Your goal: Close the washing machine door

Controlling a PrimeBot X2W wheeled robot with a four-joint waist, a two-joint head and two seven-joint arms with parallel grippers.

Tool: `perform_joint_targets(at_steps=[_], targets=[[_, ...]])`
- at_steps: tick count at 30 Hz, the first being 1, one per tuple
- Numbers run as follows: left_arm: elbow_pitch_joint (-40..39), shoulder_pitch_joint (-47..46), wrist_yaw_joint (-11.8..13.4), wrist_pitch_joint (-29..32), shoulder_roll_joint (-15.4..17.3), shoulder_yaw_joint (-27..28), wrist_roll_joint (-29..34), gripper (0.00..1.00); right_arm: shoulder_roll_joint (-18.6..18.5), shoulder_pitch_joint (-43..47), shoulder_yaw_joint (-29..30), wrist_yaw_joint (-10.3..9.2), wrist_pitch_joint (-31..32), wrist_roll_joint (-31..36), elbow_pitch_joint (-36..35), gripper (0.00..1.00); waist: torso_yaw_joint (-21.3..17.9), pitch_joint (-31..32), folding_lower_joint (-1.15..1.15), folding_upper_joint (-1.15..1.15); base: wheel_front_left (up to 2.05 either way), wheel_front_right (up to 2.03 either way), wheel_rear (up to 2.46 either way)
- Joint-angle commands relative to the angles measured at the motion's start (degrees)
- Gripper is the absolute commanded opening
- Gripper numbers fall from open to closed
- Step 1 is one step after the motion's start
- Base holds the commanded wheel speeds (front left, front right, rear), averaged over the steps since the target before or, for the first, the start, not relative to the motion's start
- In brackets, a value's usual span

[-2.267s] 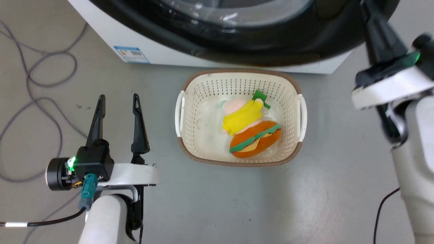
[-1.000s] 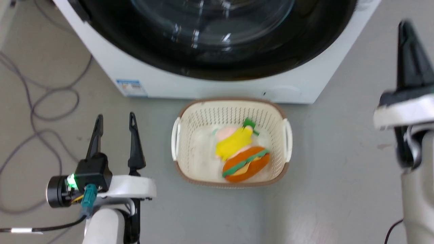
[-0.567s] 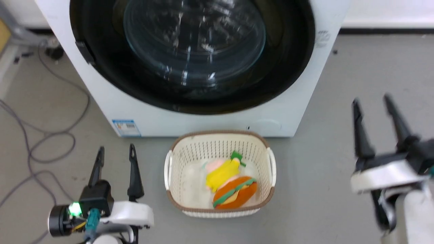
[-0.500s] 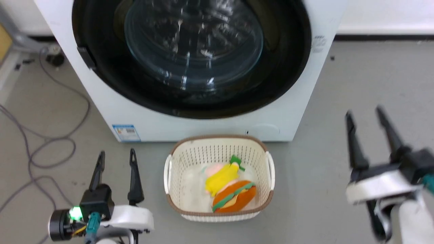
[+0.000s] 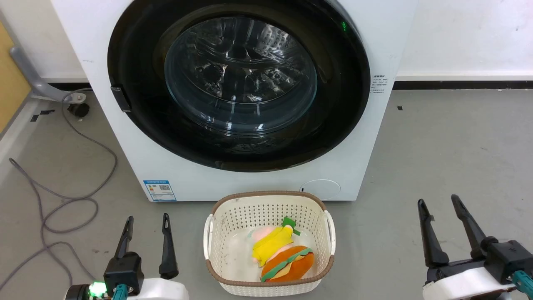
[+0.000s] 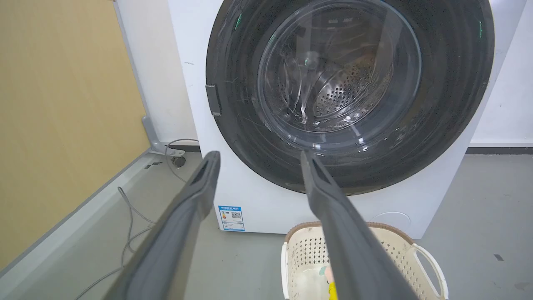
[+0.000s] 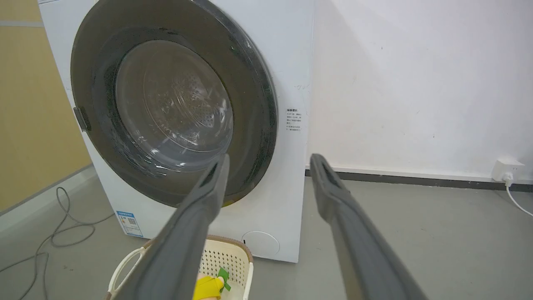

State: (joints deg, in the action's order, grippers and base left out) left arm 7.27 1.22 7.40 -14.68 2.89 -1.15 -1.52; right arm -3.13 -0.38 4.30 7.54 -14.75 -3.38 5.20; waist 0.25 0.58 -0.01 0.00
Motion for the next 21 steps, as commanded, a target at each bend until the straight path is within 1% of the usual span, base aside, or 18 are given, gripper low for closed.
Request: perform_joint_targets(at_steps=[1,5,6,21], targets=[[-0.08,0.69,-0.08,-0.32,0.29,0.05,0.37,1.00,0.24,0.98,0.12,-0.05,-0.25,-0.52,-0.64,1.00,0.01,0.08,0.01,0.00,0.00,0.00,0.00],[0.29,0.97,-0.62,-0.32,0.30,-0.14,0.01,1.00,0.24,1.55,0.47,-0.05,-0.25,-0.72,-1.12,1.00,0.03,0.05,0.01,0.00,0.00,0.00,0.00],[0.27,0.33,-0.51,0.00,0.04,-0.15,-0.15,0.00,0.00,0.66,0.48,0.00,0.00,-0.67,-0.75,0.00,0.04,0.06,0.01,0.00,0.00,0.00,0.00],[-0.35,0.19,-1.05,1.27,-0.05,-0.01,-0.02,0.00,0.00,0.61,0.12,0.00,1.24,-0.33,-1.01,0.00,0.01,0.02,0.01,0.00,0.00,0.00,0.00]])
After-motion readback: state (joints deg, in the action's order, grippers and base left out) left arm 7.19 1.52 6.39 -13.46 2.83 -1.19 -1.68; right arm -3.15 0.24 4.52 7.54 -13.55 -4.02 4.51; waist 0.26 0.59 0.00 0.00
